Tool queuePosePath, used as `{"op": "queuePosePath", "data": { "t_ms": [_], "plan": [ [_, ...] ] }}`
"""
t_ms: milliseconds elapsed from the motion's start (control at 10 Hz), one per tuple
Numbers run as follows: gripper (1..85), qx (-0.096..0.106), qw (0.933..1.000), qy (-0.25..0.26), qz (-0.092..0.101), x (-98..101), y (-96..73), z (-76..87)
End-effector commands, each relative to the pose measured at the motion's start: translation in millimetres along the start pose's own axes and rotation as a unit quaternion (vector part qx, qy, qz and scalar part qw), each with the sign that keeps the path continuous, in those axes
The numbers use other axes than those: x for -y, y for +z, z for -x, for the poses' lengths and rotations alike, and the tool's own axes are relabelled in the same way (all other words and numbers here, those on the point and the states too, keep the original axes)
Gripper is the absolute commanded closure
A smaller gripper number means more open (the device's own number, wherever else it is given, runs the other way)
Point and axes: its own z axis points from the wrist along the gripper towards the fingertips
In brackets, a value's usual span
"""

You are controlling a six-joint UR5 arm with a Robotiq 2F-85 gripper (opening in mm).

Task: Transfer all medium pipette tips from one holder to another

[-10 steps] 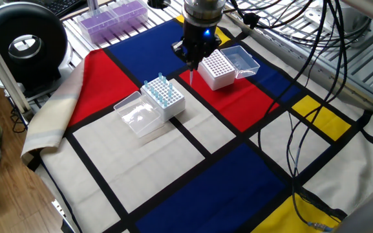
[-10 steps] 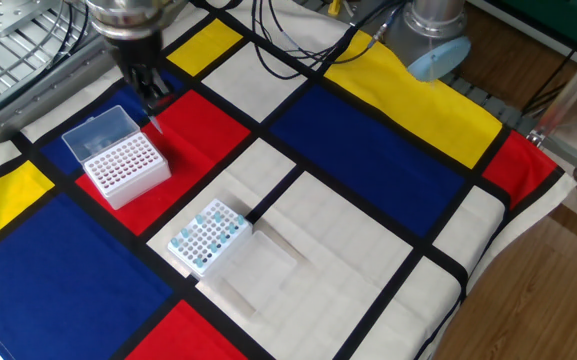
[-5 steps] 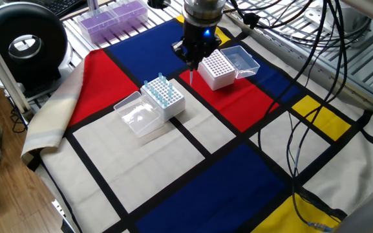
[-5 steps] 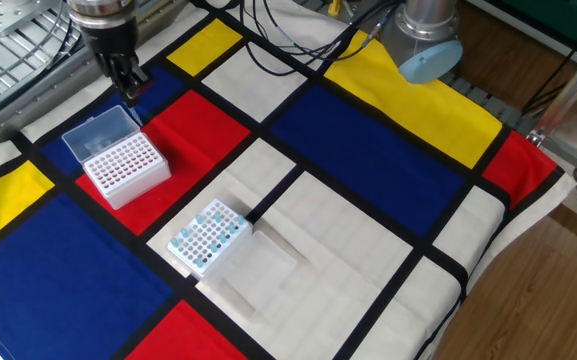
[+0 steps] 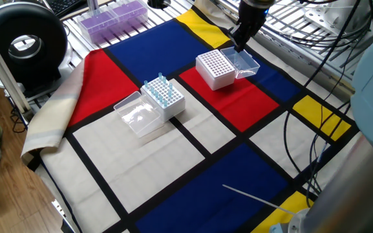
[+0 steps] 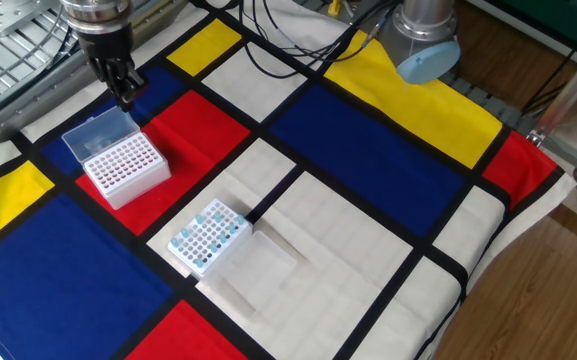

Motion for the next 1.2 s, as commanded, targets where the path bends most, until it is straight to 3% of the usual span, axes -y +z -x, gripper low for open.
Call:
{"op": "queuePosePath", "data": {
  "t_ms": [0, 1100],
  "plan": [
    [84.7, 0.010, 0.9999, 0.000, 0.004, 0.3, 8.3, 3.1],
    [84.7, 0.011, 0.9999, 0.013, -0.002, -5.1, 10.8, 0.9]
  ]
}}
